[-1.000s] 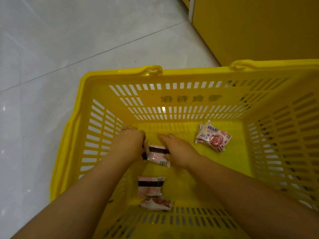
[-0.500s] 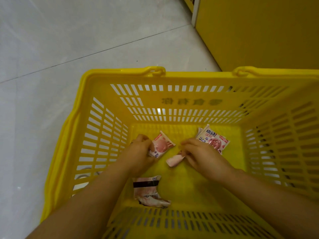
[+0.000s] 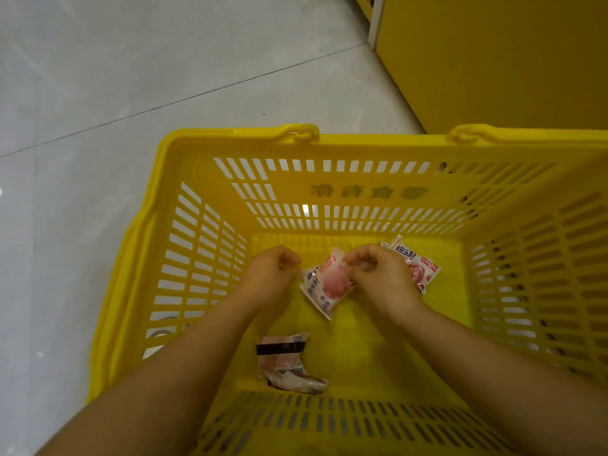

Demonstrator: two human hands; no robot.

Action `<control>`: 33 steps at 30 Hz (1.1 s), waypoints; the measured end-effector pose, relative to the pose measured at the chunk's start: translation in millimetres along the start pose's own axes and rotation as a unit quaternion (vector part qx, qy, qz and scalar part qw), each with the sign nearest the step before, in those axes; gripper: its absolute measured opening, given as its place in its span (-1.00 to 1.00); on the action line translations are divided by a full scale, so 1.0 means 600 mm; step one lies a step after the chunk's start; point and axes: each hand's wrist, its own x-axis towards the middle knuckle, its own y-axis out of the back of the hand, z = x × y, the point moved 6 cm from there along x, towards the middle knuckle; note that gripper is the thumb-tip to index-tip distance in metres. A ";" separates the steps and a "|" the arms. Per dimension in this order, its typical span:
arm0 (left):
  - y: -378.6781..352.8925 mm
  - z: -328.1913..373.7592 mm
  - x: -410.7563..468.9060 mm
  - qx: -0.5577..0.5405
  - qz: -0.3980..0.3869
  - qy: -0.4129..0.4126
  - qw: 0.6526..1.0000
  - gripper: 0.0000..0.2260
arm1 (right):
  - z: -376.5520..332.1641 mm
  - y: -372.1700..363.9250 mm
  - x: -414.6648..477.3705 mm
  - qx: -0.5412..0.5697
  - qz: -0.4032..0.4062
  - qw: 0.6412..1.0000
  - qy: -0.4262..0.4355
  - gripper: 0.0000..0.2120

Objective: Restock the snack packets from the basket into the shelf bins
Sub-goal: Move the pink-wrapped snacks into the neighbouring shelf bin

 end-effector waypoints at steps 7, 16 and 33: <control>-0.054 -0.058 -0.056 0.341 -0.293 0.050 0.892 -0.59 | -0.010 -0.018 -0.007 -0.239 -0.006 0.967 0.090 -0.90; -0.079 -0.067 -0.089 0.460 -0.367 0.015 0.809 -0.69 | 0.066 -0.138 -0.130 -0.399 -0.406 0.814 0.115 -0.80; -0.094 0.046 -0.079 0.417 -0.117 -0.240 0.869 -0.81 | 0.058 0.069 -0.049 -0.489 -0.237 0.830 0.126 -0.87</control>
